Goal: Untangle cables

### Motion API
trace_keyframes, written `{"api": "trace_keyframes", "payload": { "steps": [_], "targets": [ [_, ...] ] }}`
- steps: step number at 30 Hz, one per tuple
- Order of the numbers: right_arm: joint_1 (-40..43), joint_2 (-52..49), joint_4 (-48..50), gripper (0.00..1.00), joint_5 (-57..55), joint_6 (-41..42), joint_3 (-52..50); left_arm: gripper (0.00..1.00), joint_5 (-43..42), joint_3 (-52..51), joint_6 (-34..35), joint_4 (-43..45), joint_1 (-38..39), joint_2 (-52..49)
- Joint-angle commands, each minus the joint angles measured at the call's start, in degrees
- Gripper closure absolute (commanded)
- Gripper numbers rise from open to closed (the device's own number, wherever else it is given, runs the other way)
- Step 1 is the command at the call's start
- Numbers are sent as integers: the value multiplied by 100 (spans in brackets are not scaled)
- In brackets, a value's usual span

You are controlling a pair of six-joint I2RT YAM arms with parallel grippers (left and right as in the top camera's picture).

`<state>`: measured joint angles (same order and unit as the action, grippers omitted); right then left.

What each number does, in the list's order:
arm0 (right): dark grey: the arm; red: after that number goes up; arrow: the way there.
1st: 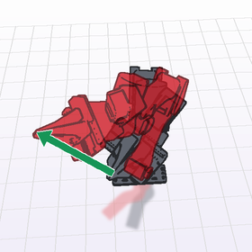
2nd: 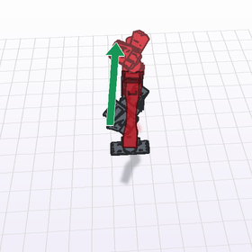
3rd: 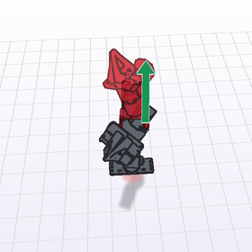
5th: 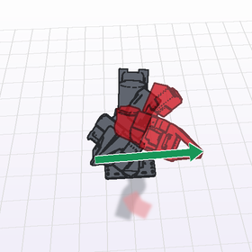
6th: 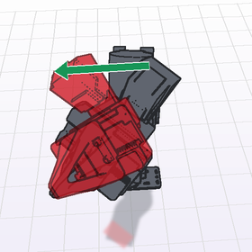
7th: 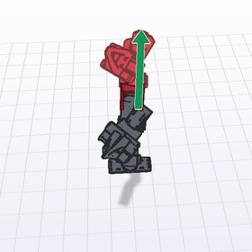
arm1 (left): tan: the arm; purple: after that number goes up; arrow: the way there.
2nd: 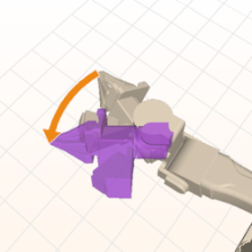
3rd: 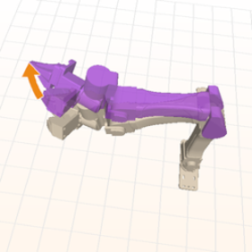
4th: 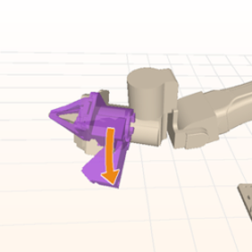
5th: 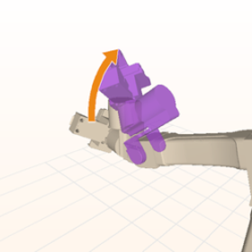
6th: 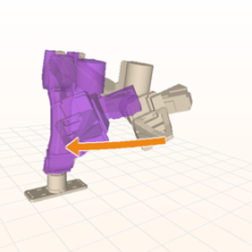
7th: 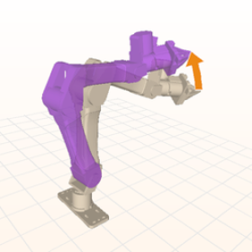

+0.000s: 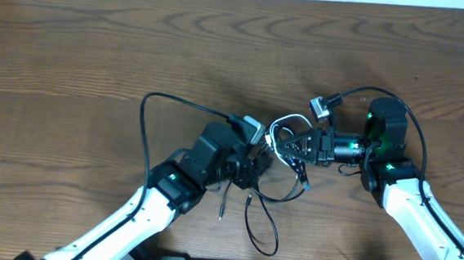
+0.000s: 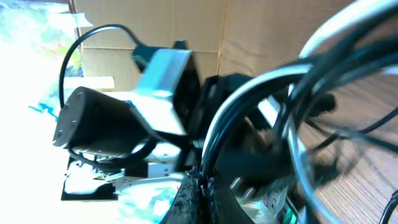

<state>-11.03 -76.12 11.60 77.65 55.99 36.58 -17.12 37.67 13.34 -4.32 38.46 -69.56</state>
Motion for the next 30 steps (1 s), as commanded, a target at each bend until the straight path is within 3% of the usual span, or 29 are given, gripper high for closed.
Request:
{"api": "trace_keyframes", "payload": {
  "steps": [1, 2, 8, 21, 26, 30],
  "targets": [
    [101, 46, 20, 99, 378, 142, 59, 81, 782, 55, 94, 13, -2, -219],
    [136, 46, 17, 99, 382, 142, 59, 92, 861, 55, 92, 13, -2, -219],
    [481, 46, 17, 99, 448, 52, 59, 92, 1572, 55, 111, 11, -4, 48],
    [1038, 46, -109, 99, -92, -841, 57, 92, 1635, 55, 238, -162, -28, 411],
    [1473, 46, -885, 98, -837, -1585, 57, 92, 1633, 55, 564, -184, -28, 505],
    [1818, 46, -2074, 99, -2291, -2378, 57, 92, 1624, 55, 876, -186, -28, 708]
  ]
}}
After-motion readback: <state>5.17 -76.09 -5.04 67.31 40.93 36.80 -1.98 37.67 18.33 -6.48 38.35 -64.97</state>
